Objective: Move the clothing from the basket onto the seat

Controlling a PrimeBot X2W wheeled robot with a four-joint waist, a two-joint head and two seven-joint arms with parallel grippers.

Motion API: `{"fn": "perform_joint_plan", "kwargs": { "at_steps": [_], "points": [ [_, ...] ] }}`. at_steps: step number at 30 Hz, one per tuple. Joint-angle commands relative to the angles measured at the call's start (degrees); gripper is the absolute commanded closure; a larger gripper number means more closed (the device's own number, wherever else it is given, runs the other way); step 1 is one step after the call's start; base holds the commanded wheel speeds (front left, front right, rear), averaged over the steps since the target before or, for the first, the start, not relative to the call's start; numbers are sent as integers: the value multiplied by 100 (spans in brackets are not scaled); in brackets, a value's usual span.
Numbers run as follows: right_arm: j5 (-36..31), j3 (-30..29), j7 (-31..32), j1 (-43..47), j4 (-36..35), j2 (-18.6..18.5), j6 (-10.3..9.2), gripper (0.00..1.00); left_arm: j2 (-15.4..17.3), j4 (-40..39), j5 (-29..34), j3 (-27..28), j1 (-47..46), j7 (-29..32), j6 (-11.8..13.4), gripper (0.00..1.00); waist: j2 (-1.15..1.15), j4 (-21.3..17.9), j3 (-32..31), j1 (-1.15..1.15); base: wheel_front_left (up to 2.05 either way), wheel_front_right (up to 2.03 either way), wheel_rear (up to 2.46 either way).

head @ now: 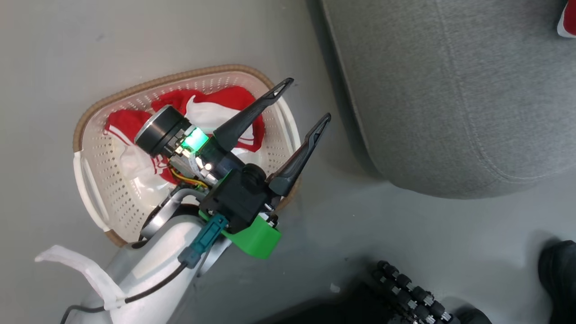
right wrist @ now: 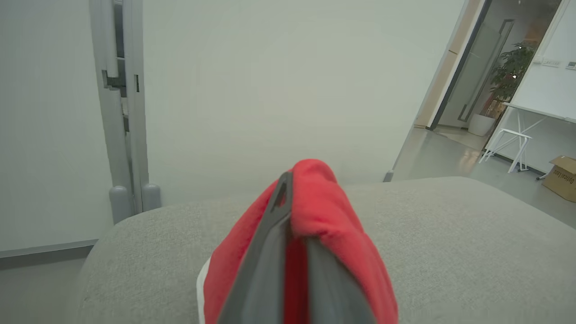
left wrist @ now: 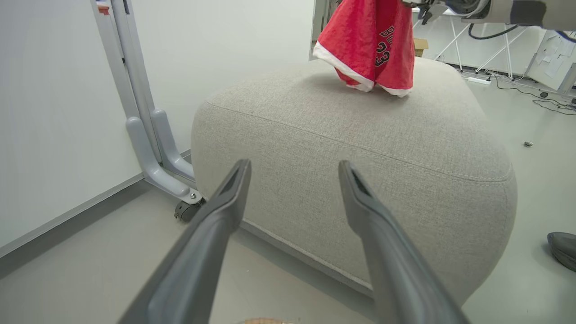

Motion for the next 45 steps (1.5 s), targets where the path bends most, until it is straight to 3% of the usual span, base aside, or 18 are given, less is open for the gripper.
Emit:
{"fn": "perform_joint_plan", "kwargs": {
  "at_steps": [1, 5, 7, 8, 9, 18, 30, 37, 45],
  "points": [
    [31, -54, -17, -62, 174, -51, -1, 100, -19, 56, 1, -25, -142, -76, -23, 0, 0, 511, 497, -2, 0, 0, 0],
    [64, -34, -18, 124, 559, 12, -2, 100, -85, 212, -62, -89, -153, -194, -19, 0, 0, 579, 459, -2, 0, 0, 0],
    [118, -92, -17, 235, 618, 56, -3, 48, -105, 283, -87, -100, -142, -239, -13, 0, 0, 586, 400, -2, 0, 0, 0],
    [145, -110, -18, 293, 620, 88, -2, 15, -117, 316, -102, -108, -131, -260, -4, 0, 0, 588, 369, -2, 0, 0, 0],
    [138, -120, -18, 379, 570, 148, -2, 0, -127, 361, -122, -115, -111, -287, 11, 0, 0, 588, 316, -2, 0, 0, 0],
    [39, -177, -17, 1417, -73, 617, -3, 0, -229, 670, -306, -105, 148, -527, 113, 0, 0, 679, -379, -2, 0, 0, 0],
    [-371, 371, -18, 2895, -1378, 1265, -3, 0, -446, 993, -695, 328, 692, -733, 562, 0, 0, 1065, -1489, -2, 0, 0, 0],
    [-436, 832, -17, 3584, -1853, 1448, -3, 0, -605, 914, -887, 950, 1003, -721, 851, 0, 0, 1372, -1965, -2, 0, 0, 0],
    [-526, 1373, 38, 4199, -2257, 1489, -3, 0, -769, 872, -957, 1754, 1459, -723, 977, 0, 0, 1664, -2380, -2, 0, 0, 0]
  ]
}}
